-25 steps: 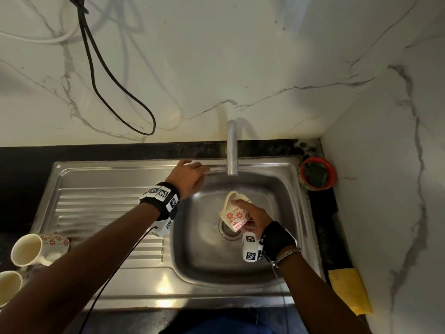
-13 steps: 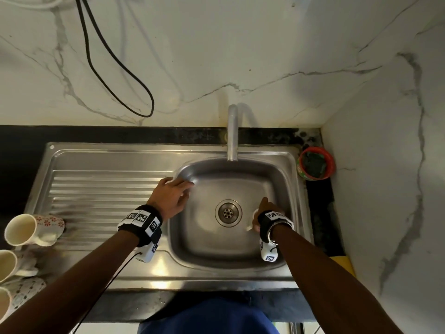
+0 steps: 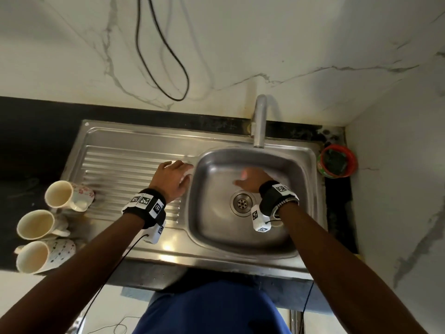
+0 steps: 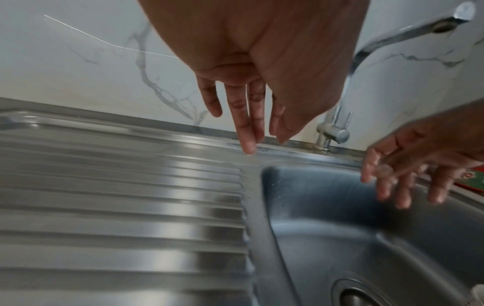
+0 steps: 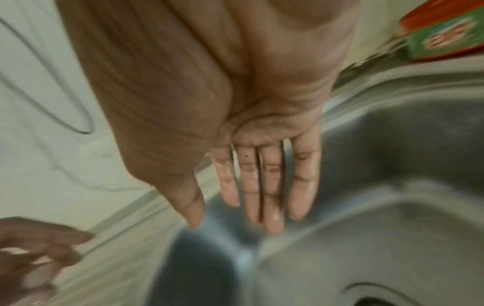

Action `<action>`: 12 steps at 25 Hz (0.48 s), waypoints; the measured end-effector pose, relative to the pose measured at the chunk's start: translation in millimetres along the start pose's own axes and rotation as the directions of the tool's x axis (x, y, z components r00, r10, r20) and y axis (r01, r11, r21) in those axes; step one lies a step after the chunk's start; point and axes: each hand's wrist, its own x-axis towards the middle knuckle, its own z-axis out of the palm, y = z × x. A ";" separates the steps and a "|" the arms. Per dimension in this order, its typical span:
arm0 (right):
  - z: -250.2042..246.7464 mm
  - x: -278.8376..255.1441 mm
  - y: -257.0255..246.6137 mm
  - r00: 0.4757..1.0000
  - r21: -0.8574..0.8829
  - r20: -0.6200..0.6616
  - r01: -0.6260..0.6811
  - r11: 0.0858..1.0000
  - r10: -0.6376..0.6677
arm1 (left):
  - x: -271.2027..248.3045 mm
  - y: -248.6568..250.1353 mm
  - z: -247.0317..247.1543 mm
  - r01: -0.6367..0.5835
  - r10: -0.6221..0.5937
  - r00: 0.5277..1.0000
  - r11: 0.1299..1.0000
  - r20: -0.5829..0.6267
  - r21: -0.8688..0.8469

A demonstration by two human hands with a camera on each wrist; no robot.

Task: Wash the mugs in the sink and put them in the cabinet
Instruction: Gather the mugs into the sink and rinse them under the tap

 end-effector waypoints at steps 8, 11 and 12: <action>96.0 -36.3 -203.4 0.880 0.169 0.064 0.456 0.874 -0.471 | -118.2 -119.1 -60.8 0.608 -0.620 0.783 0.748 -0.049 0.264; 130.8 -39.8 -254.6 0.861 0.147 0.067 0.491 0.859 -0.504 | -160.3 -176.7 -74.9 0.769 -0.830 0.554 0.542 0.067 0.339; 139.5 -38.0 -265.3 0.864 0.149 0.077 0.484 0.862 -0.498 | -166.6 -189.8 -76.2 0.791 -0.848 0.522 0.523 0.097 0.318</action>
